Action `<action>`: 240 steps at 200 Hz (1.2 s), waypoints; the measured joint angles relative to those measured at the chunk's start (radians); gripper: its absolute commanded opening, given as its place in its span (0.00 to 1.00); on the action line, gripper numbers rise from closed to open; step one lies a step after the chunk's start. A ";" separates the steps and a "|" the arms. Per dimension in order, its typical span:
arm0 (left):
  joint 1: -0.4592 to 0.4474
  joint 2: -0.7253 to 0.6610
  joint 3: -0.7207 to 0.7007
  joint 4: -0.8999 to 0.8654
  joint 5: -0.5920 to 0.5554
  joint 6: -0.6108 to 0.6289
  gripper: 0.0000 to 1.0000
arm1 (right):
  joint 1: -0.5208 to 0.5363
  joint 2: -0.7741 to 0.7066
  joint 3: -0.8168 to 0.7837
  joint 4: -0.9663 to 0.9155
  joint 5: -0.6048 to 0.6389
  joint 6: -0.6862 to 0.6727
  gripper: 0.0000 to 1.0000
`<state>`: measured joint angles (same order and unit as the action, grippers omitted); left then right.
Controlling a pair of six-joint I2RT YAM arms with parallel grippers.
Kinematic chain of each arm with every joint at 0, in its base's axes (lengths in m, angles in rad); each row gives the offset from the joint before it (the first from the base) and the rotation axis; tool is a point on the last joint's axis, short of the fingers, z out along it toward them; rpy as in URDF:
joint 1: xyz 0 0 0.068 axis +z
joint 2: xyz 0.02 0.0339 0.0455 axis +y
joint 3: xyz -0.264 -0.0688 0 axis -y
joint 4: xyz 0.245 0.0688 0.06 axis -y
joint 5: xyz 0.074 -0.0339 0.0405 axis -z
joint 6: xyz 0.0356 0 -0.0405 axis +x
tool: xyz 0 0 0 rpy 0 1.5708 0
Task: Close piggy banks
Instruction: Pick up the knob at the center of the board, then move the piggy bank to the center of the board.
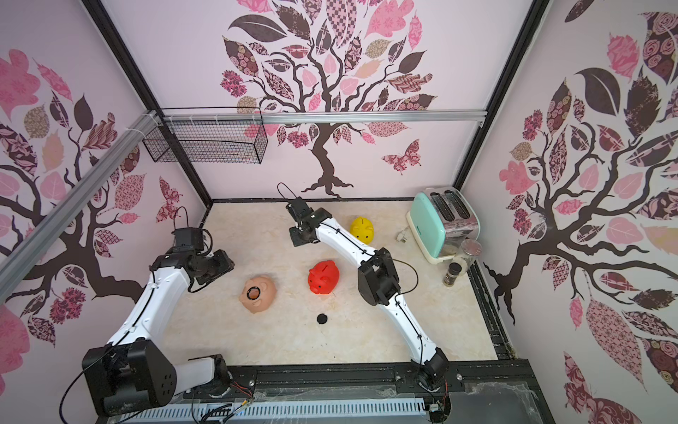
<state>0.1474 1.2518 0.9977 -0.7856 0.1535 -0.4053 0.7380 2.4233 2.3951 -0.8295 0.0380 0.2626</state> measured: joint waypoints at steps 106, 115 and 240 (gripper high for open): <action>0.048 -0.124 -0.300 0.244 0.215 -0.270 0.63 | 0.030 -0.556 -0.660 0.143 -0.190 0.120 0.00; 0.050 -0.130 -0.327 0.267 0.220 -0.292 0.64 | 0.041 -0.576 -0.689 0.150 -0.208 0.130 0.00; 0.063 -0.143 -0.463 0.361 0.224 -0.432 0.60 | 0.294 -0.581 -0.727 0.273 -0.270 0.299 0.00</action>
<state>0.2100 1.1088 0.5346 -0.4248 0.3779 -0.8371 1.0321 1.8423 1.6684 -0.5564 -0.2325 0.5613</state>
